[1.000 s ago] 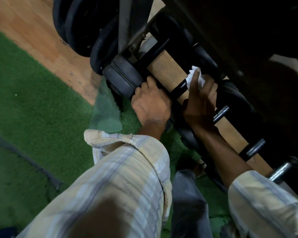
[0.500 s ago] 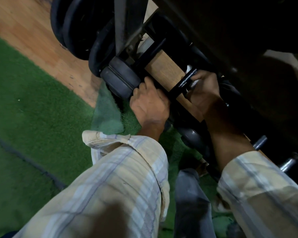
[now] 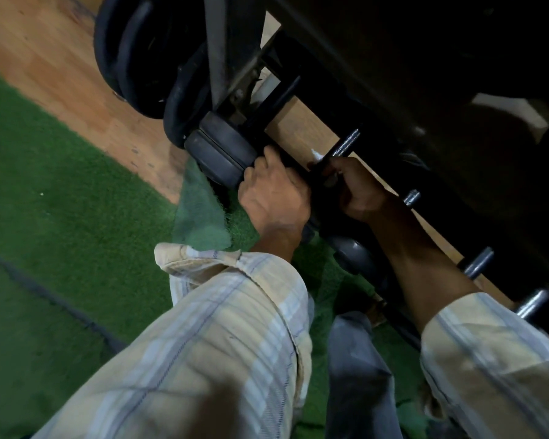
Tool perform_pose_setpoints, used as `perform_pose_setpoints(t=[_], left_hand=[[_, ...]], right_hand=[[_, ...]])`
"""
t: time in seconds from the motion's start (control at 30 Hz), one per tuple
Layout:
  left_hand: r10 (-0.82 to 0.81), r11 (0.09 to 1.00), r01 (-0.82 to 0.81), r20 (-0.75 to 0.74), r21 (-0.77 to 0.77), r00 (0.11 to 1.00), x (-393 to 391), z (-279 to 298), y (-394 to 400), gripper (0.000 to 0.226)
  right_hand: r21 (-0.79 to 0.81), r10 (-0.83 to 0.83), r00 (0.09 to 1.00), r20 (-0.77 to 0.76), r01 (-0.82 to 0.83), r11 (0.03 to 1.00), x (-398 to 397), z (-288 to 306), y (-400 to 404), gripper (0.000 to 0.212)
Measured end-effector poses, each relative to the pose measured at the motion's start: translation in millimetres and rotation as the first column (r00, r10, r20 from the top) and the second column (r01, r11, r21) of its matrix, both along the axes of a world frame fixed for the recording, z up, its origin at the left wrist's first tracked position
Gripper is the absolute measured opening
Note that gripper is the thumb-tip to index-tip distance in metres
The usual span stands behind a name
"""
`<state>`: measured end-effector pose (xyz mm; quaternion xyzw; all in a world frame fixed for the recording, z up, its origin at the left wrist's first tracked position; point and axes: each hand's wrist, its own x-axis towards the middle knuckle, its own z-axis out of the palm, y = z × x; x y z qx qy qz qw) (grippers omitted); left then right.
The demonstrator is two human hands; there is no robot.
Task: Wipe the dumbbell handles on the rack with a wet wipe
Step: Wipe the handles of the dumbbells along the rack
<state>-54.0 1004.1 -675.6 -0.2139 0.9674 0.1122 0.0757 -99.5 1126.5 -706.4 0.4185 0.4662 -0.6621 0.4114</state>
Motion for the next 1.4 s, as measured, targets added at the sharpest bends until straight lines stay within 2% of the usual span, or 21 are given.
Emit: perform_pose_setpoints(t=[0.17, 0.23, 0.3, 0.37, 0.4, 0.47, 0.5, 0.53, 0.6, 0.63, 0.67, 0.73, 0.8, 0.9, 0.93, 0.97, 1.1, 1.17, 1.27, 1.33, 1.4], left_hand=[[0.000, 1.000, 0.000, -0.001, -0.008, 1.000, -0.7, 2.8, -0.3, 0.049], [0.008, 1.000, -0.008, 0.001, 0.006, 1.000, -0.8, 3.4, -1.0, 0.049], [0.008, 1.000, -0.008, 0.008, 0.024, 1.000, -0.7, 3.5, -1.6, 0.051], [-0.002, 1.000, 0.002, 0.009, 0.027, 1.000, -0.3, 3.5, -1.3, 0.049], [-0.003, 1.000, 0.003, 0.003, 0.025, 1.000, -0.5, 3.7, -1.2, 0.047], [-0.006, 1.000, 0.006, -0.006, 0.015, 1.000, -0.5, 3.7, -1.5, 0.042], [-0.007, 1.000, 0.007, -0.005, 0.010, 1.000, -0.5, 3.6, -1.8, 0.041], [-0.006, 1.000, 0.006, -0.003, 0.011, 1.000, -0.4, 3.6, -1.9, 0.041], [-0.003, 1.000, 0.003, -0.005, 0.021, 1.000, -0.2, 4.5, -1.3, 0.045], [-0.003, 1.000, 0.003, -0.007, 0.022, 1.000, -0.3, 5.1, -0.7, 0.048], [-0.001, 1.000, 0.002, -0.012, 0.022, 1.000, -0.7, 5.9, -0.2, 0.049], [0.002, 1.000, -0.001, -0.027, 0.022, 1.000, -1.1, 6.2, 0.2, 0.048], [0.004, 1.000, -0.003, -0.038, 0.022, 0.999, -0.3, 4.9, -0.1, 0.049], [-0.006, 1.000, 0.006, -0.021, 0.011, 1.000, 0.8, 1.4, -0.2, 0.053], [-0.005, 1.000, 0.005, -0.014, 0.001, 1.000, 0.7, 0.8, -0.4, 0.053], [-0.001, 1.000, 0.001, -0.014, -0.005, 1.000, 0.4, 0.7, -0.9, 0.053], [0.000, 1.000, 0.001, -0.027, 0.009, 1.000, 1.3, 0.8, -0.8, 0.050], [0.000, 1.000, 0.000, -0.023, 0.005, 1.000, 0.6, 0.8, -1.4, 0.048], [0.004, 1.000, -0.004, -0.010, 0.005, 1.000, 0.0, 1.2, -1.8, 0.051], [0.011, 1.000, -0.011, -0.004, 0.029, 1.000, -0.5, 2.9, -2.1, 0.055], [0.019, 0.999, -0.019, 0.000, 0.045, 1.000, -0.1, 3.8, -2.8, 0.054]], right_hand=[[0.200, 0.271, 0.962, -0.027, -0.260, 0.945, 7.9, -2.1, 9.2, 0.015], [0.320, 0.485, 0.873, -0.042, -0.448, 0.835, 12.1, -0.9, 15.2, 0.016], [0.426, 0.608, 0.790, -0.077, -0.525, 0.737, 15.0, 6.5, 23.0, 0.021], [0.468, 0.646, 0.750, -0.144, -0.523, 0.712, 14.7, 14.2, 28.9, 0.024], [0.466, 0.630, 0.750, -0.201, -0.493, 0.735, 13.8, 20.3, 31.4, 0.021], [0.525, 0.560, 0.745, -0.363, -0.334, 0.783, 8.9, 35.6, 27.5, 0.009], [0.630, 0.592, 0.685, -0.425, -0.246, 0.737, 6.8, 42.3, 24.9, 0.005], [0.754, 0.666, 0.606, -0.436, -0.158, 0.638, 4.7, 43.2, 23.5, 0.005], [0.931, 0.843, 0.456, -0.285, -0.079, 0.357, -0.8, 52.4, 17.7, 0.023], [0.956, 0.889, 0.394, -0.235, -0.069, 0.284, -3.6, 53.8, 16.1, 0.028], [0.966, 0.923, 0.311, -0.228, -0.047, 0.254, -6.4, 48.9, 14.8, 0.028], [0.971, 0.951, 0.209, -0.226, 0.126, 0.203, -10.1, 35.0, 13.7, 0.019], [0.969, 0.990, 0.112, -0.079, 0.242, 0.050, -8.1, 17.1, 14.2, 0.014], [0.985, 0.991, 0.067, 0.117, 0.121, -0.124, -4.5, 10.1, 10.9, 0.003], [0.989, 0.990, 0.061, 0.130, 0.070, -0.134, -5.0, 12.3, 8.4, 0.005], [0.995, 0.994, 0.053, 0.100, -0.003, -0.100, -6.4, 14.0, 5.9, 0.008], [0.938, 0.991, -0.065, -0.118, -0.334, 0.089, -2.0, 24.8, 2.5, 0.024], [0.902, 0.971, -0.080, -0.224, -0.394, 0.176, 5.9, 29.0, 6.3, 0.037], [0.821, 0.898, 0.043, -0.438, -0.389, 0.419, 13.4, 30.2, 18.8, 0.038], [0.812, 0.875, 0.095, -0.476, -0.334, 0.478, 12.1, 32.7, 20.6, 0.029], [0.780, 0.823, 0.208, -0.528, -0.263, 0.567, 8.1, 36.1, 14.6, 0.024]])
